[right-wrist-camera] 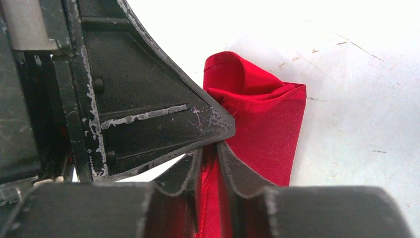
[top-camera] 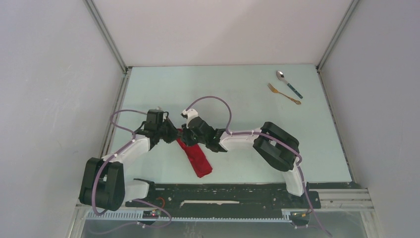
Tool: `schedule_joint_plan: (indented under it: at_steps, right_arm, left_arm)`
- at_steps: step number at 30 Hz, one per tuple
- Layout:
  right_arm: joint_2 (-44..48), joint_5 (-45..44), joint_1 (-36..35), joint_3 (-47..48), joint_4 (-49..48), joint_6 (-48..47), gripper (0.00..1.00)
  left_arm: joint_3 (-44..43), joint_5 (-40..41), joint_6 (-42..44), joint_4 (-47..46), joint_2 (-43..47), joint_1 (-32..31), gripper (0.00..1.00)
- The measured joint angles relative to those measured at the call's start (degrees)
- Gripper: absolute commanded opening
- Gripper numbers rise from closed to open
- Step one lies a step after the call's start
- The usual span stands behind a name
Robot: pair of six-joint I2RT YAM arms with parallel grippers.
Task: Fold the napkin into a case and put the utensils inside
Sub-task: Stuff the top corner of the smaller-rectangle-folded napkin into the folded napkin.
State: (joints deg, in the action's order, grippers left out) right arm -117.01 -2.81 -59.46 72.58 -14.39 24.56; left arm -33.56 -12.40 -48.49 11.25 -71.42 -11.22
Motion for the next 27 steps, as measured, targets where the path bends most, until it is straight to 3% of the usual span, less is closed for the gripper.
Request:
schedule_joint_plan:
  at_steps: [3,8,10,12,14,16,18,20,27]
  right_arm:
    - [0.00,-0.17,-0.02,0.02,0.20,0.02,0.33]
    - [0.00,-0.15,0.09,0.02,0.33,0.02,0.31]
    - [0.00,-0.15,0.09,0.02,0.33,0.04,0.24]
    - [0.00,-0.13,0.11,0.02,0.33,-0.02,0.02]
    - [0.00,-0.02,0.15,0.02,0.31,0.35,0.00]
    - [0.00,0.11,0.20,0.02,0.39,0.26,0.00]
    - [0.00,0.17,0.22,0.04,0.57,0.26,0.00]
    - [0.00,0.11,0.31,0.22,1.49,0.44,0.00]
    - [0.02,-0.02,0.90,0.31,4.37,2.10,0.00]
  left_arm:
    - [0.00,0.09,0.00,0.15,0.07,0.00,0.00]
    - [0.00,0.09,0.00,0.20,0.07,0.02,0.00]
    - [0.00,0.07,-0.02,0.20,0.09,0.07,0.00]
    - [0.00,0.02,0.00,0.22,0.09,0.07,0.00]
    - [0.00,0.02,0.02,0.24,0.09,0.07,0.01]
    - [0.00,0.00,0.09,0.26,0.09,0.07,0.17]
    - [0.00,0.02,0.37,0.39,0.20,0.07,0.45]
    - [0.02,0.13,1.14,0.83,0.90,0.07,0.63]
    - [0.02,5.01,1.97,4.42,8.79,0.07,0.60]
